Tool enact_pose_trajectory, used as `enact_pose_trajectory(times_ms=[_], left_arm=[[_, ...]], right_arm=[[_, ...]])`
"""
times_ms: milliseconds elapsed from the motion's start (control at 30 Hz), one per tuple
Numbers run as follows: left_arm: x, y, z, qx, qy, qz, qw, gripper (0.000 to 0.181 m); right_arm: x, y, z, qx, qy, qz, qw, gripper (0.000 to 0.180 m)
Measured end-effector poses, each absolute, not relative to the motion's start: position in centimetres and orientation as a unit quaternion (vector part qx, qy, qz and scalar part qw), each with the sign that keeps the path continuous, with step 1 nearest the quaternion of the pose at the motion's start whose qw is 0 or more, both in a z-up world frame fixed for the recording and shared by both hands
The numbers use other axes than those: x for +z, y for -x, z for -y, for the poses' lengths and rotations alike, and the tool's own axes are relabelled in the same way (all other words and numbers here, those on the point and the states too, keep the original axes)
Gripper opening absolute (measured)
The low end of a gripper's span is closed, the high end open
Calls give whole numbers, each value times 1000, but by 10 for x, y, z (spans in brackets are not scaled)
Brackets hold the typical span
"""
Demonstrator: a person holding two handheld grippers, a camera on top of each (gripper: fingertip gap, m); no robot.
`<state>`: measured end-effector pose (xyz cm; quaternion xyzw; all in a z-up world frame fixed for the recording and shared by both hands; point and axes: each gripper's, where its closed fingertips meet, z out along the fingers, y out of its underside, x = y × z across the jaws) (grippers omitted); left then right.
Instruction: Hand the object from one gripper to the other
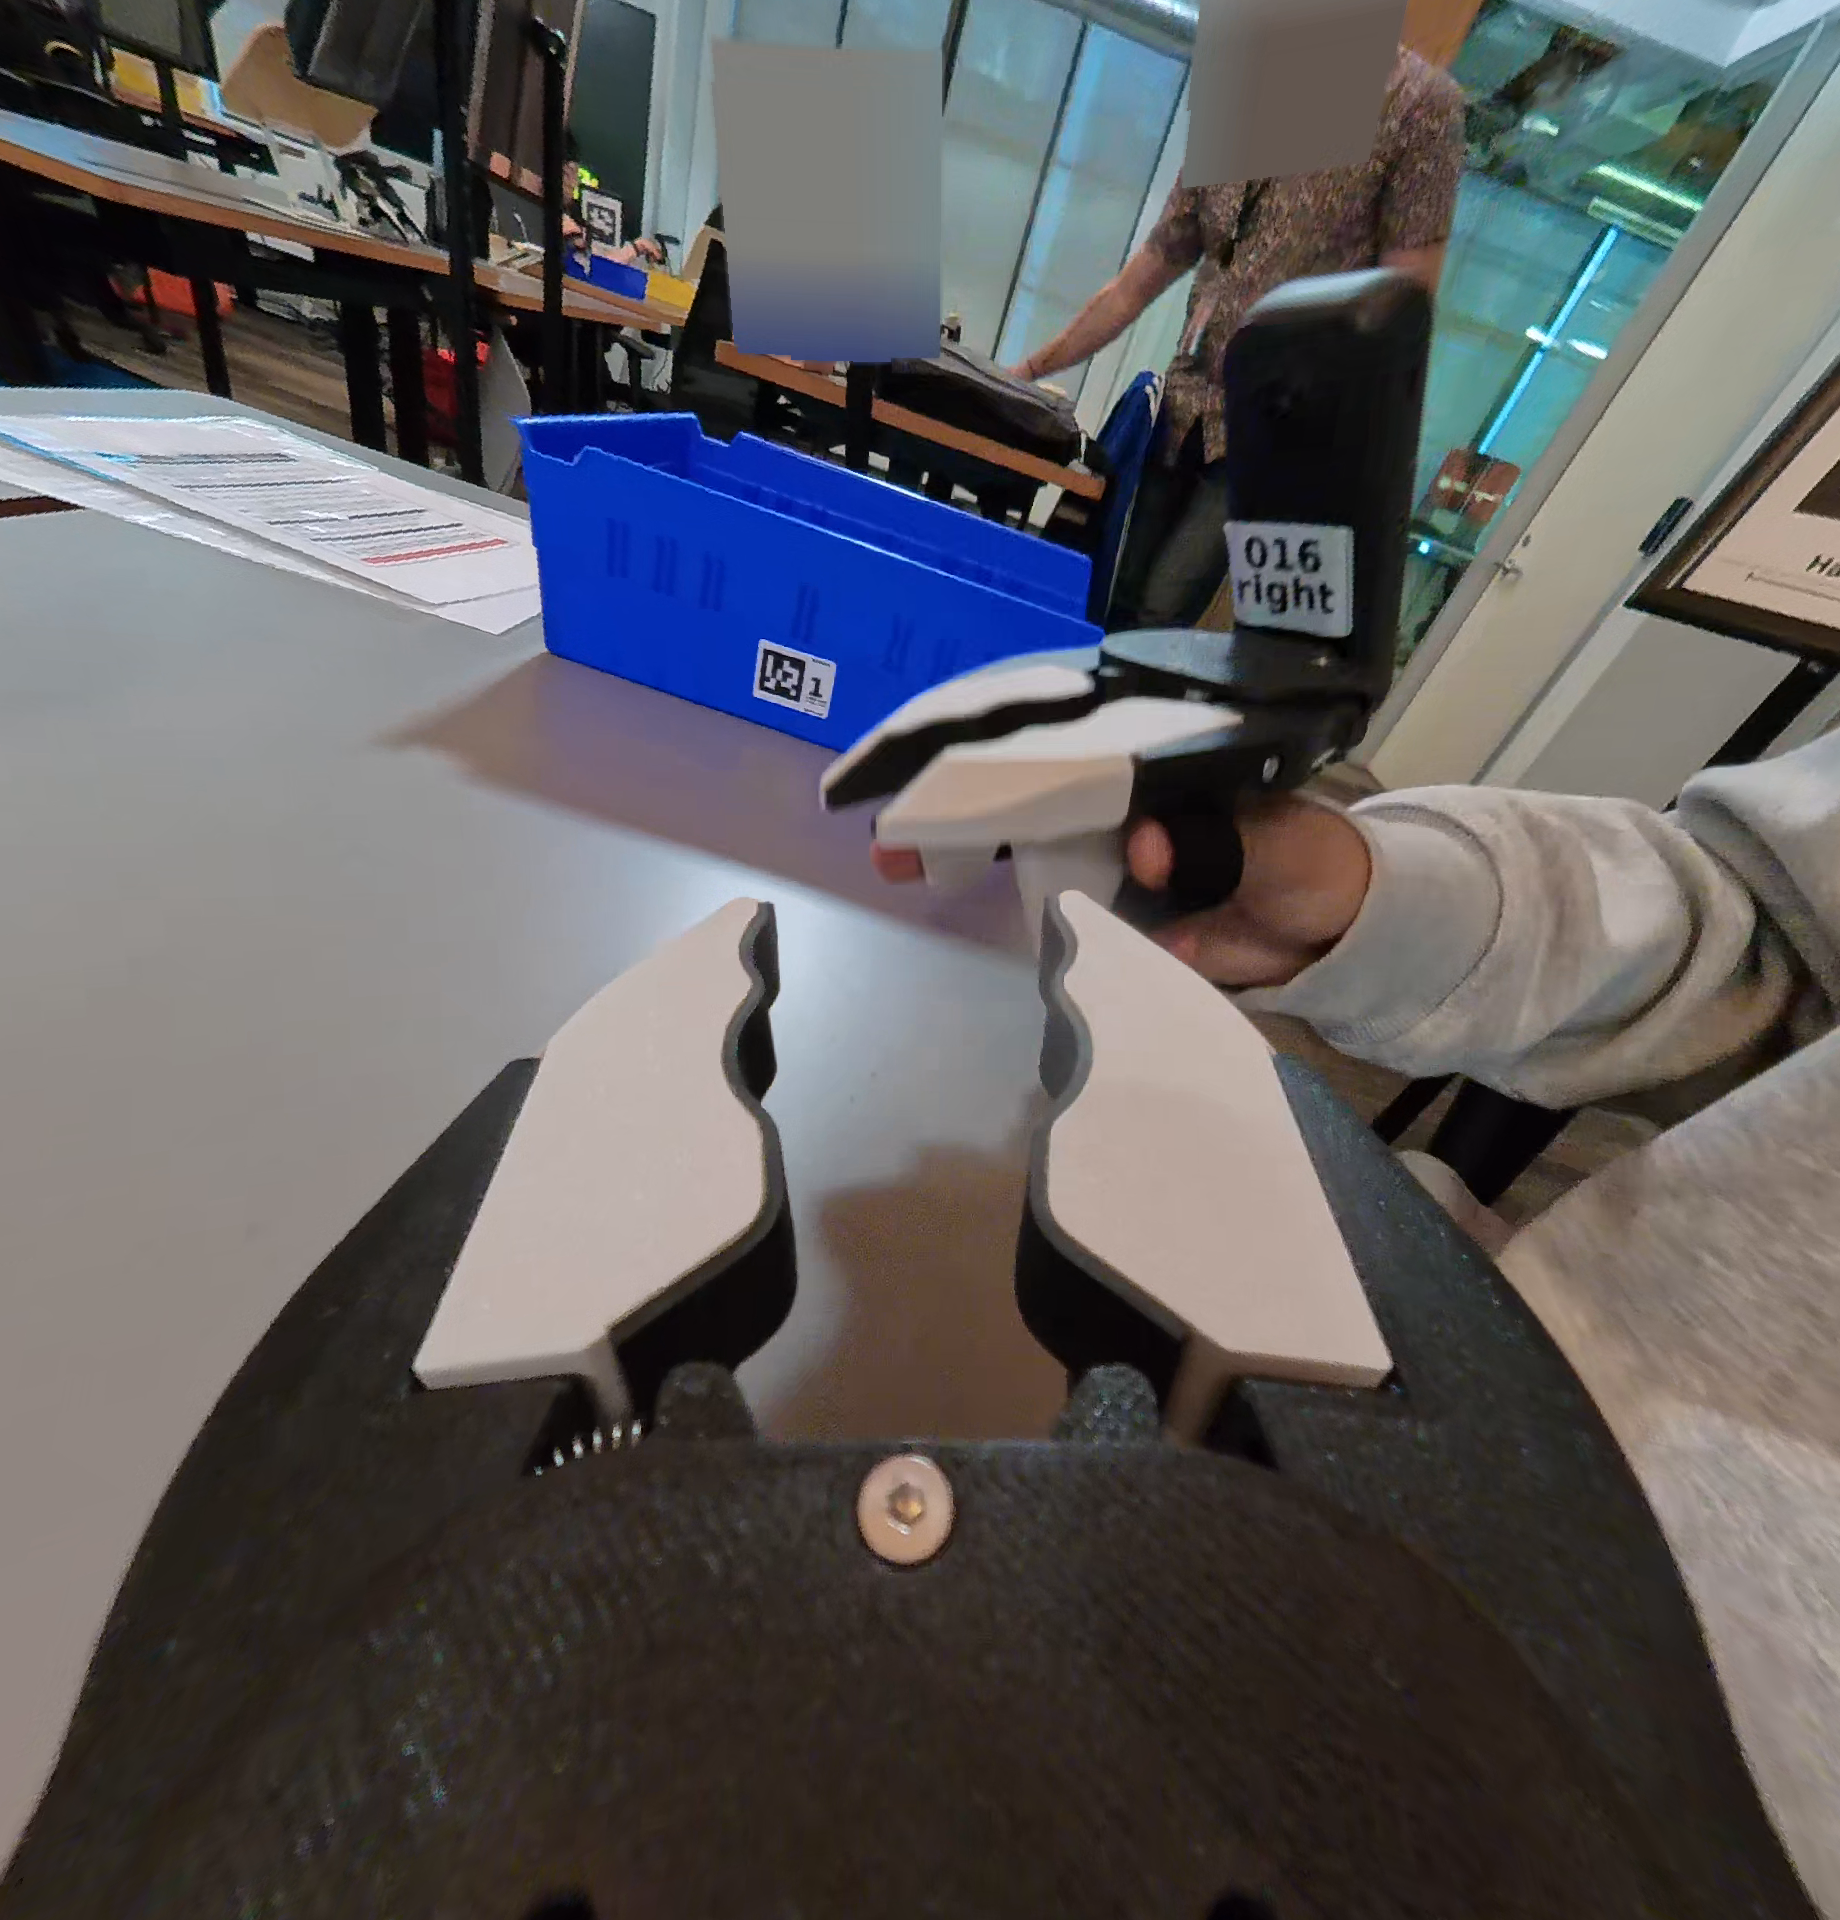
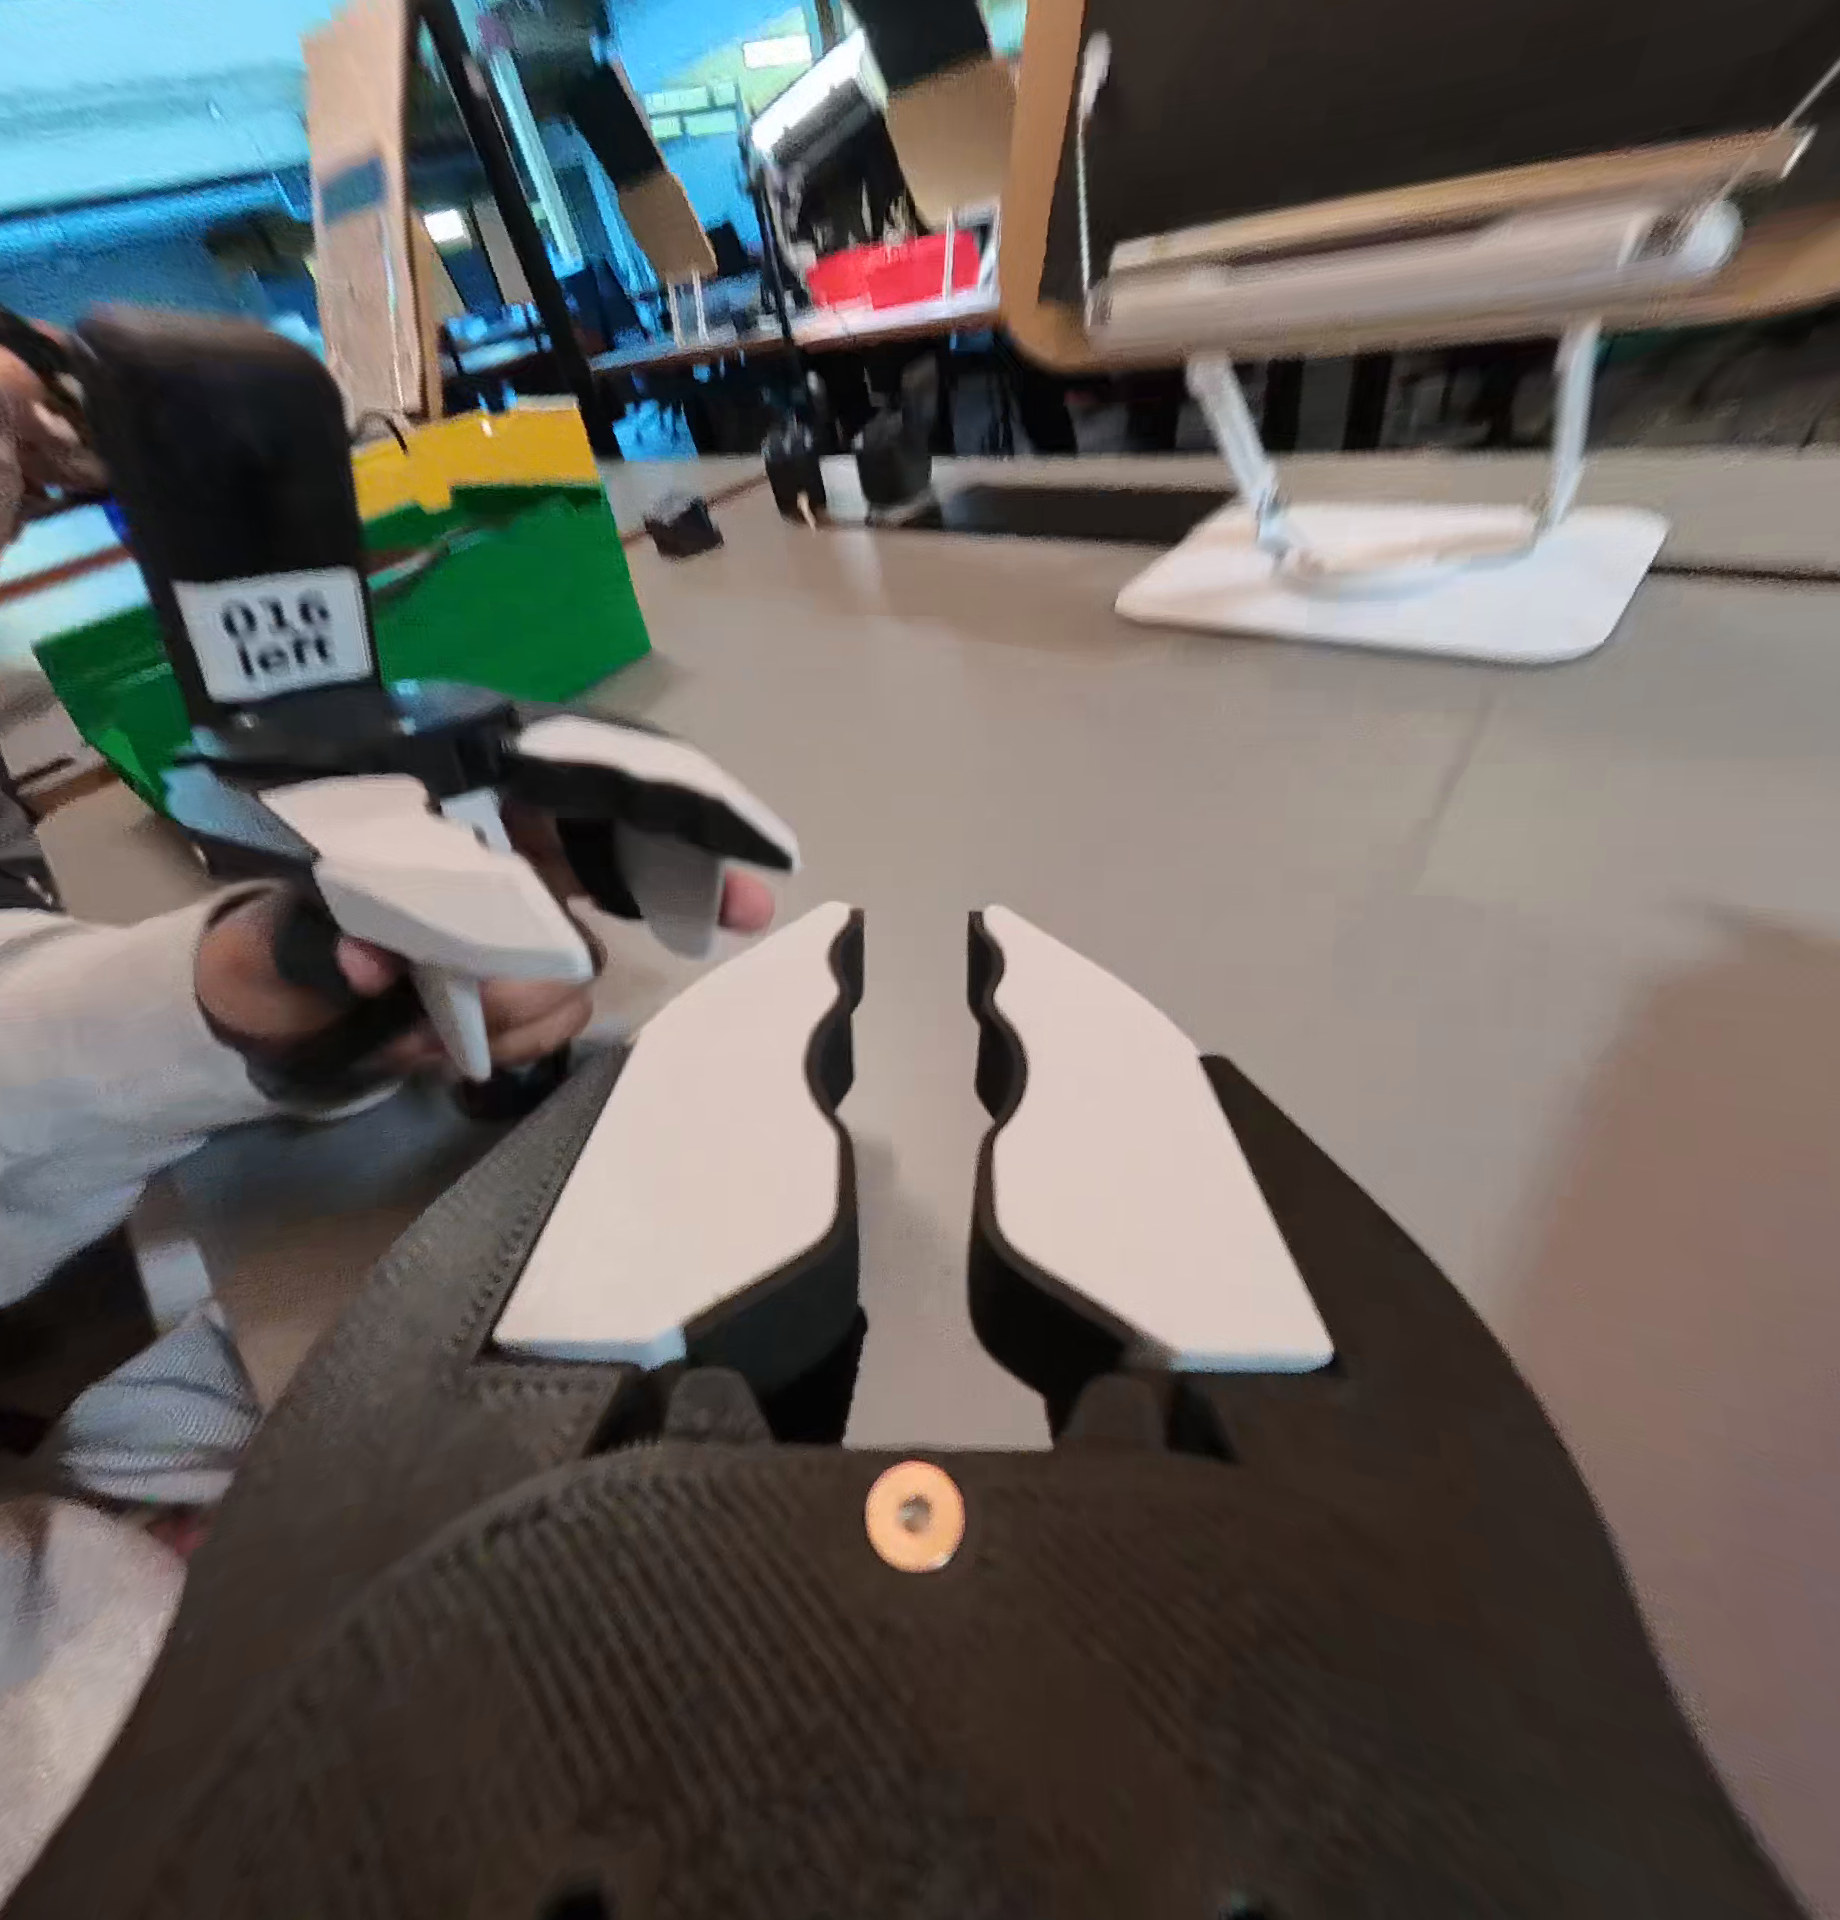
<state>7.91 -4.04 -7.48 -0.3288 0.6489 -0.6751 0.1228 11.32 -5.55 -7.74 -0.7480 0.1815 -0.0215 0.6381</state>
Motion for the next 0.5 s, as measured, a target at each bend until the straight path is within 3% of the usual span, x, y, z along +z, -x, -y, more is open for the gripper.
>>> enact_pose_trajectory(times_ms=[500], left_arm=[[-70,-92,16,-687,370,-612,127,44]], right_arm=[[-96,-95,44,-54,797,-78,597,20]])
